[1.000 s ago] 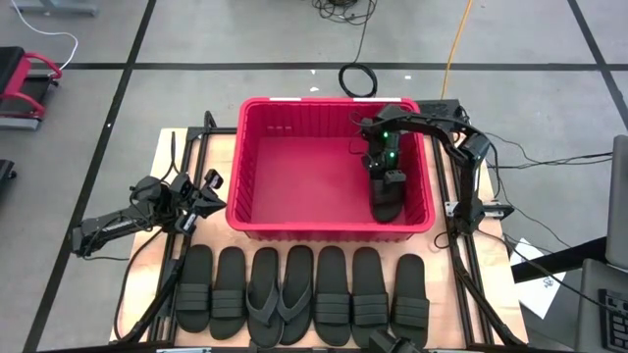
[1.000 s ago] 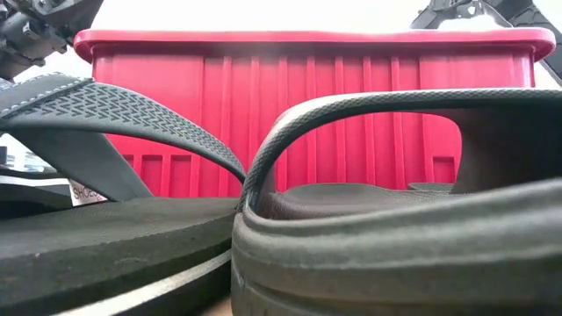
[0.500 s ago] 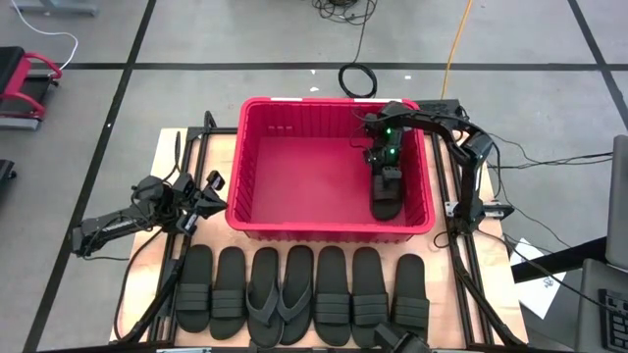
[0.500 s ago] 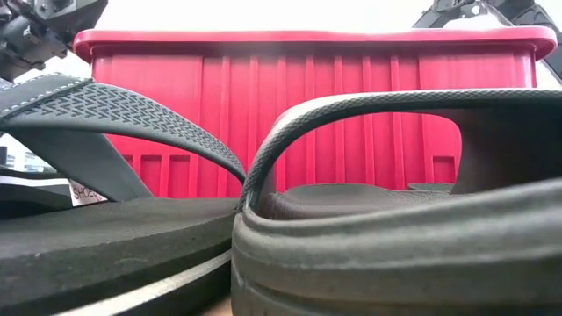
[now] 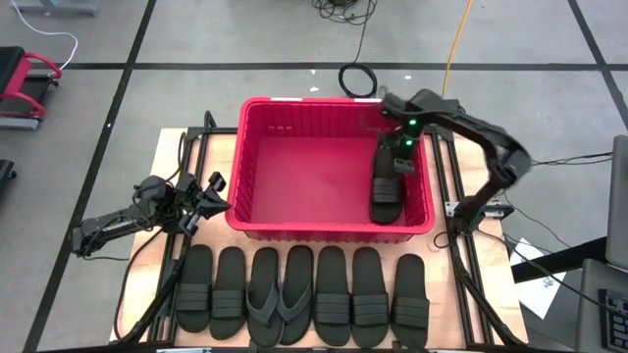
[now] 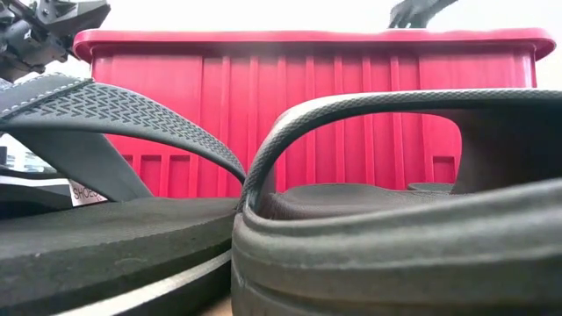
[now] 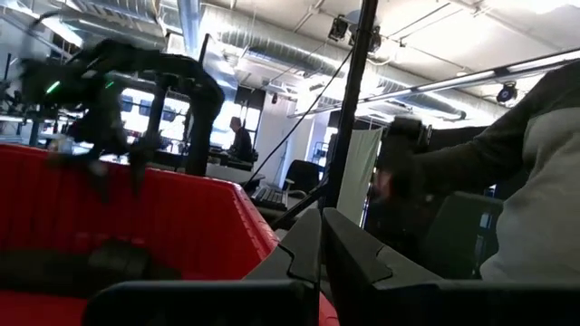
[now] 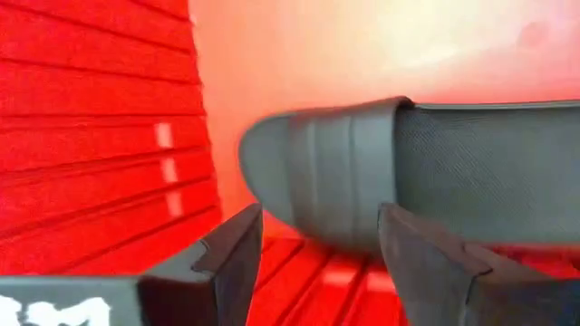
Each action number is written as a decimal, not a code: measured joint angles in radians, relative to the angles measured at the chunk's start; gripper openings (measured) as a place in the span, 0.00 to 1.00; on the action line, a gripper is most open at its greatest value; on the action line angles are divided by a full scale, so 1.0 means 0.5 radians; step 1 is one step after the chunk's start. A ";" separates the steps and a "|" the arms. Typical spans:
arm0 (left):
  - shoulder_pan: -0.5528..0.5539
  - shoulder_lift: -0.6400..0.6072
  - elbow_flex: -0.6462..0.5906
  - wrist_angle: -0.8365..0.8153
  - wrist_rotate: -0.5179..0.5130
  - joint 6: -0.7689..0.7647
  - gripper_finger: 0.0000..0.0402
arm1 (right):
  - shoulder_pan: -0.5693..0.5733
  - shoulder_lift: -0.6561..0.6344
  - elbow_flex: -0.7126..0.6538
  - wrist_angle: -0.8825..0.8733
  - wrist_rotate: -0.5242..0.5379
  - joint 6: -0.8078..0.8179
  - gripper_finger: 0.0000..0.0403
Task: Pick and place slides into bin
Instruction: Put the slipper into the bin
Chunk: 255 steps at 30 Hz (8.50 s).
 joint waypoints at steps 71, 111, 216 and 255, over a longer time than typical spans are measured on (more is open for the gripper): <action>0.000 0.001 0.000 -0.250 -0.221 0.159 0.05 | 3.212 -1.120 -1.851 2.399 0.698 3.452 0.40; 0.000 0.001 0.000 -0.253 -0.211 0.132 0.05 | 3.213 -0.842 -2.167 3.976 0.561 3.663 0.02; -0.001 -0.001 0.002 -0.295 -0.208 0.270 0.05 | 0.264 0.669 -0.106 0.858 -0.583 -0.186 0.02; 0.000 0.001 -0.002 -0.283 -0.227 0.373 0.05 | 0.288 -0.158 -0.109 1.711 -0.263 0.716 0.21</action>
